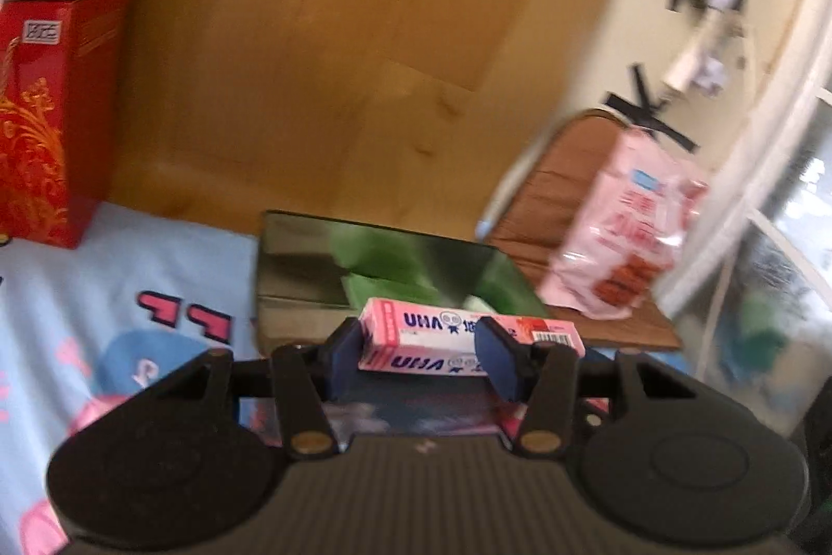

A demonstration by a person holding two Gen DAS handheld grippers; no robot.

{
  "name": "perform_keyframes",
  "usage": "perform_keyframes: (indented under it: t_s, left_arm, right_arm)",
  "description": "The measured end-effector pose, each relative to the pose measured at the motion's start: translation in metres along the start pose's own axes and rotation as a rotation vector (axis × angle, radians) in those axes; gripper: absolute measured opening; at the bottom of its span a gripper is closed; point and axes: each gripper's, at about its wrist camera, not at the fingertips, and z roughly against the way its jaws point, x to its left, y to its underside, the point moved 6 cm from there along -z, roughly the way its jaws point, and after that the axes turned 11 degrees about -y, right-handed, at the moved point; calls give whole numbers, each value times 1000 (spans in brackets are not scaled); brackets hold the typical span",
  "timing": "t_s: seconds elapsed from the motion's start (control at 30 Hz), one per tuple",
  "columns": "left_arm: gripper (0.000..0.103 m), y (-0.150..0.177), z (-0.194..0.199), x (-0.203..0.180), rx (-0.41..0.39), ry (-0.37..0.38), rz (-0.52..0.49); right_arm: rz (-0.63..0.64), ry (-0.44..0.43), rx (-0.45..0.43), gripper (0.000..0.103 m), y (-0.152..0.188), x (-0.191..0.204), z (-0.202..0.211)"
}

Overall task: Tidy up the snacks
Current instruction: 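Lower the pink candy box into the black tin and release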

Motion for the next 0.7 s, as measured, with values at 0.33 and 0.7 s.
perform_keyframes:
  t_s: [0.33, 0.7]
  left_arm:
    - [49, -8, -23, 10, -29, -80, 2]
    - [60, 39, 28, -15, -119, -157, -133]
  right_arm:
    - [-65, 27, 30, 49, 1, -1, -41]
    - [-159, 55, -60, 50, 26, 13, 38]
